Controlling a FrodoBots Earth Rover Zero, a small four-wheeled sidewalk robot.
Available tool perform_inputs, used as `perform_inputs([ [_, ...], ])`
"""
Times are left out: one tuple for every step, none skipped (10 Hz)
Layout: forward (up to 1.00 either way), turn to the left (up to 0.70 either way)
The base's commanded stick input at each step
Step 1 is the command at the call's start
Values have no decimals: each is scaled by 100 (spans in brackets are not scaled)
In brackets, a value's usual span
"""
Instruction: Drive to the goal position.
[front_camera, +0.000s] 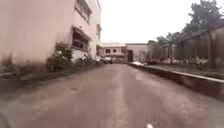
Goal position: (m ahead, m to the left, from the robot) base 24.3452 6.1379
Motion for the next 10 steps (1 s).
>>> perform_inputs([
  [100, -28],
  [100, -28],
  [100, -8],
  [100, 12],
  [100, 12],
  [100, 12],
  [100, 12],
  [100, 12],
  [100, 12],
  [100, 12],
])
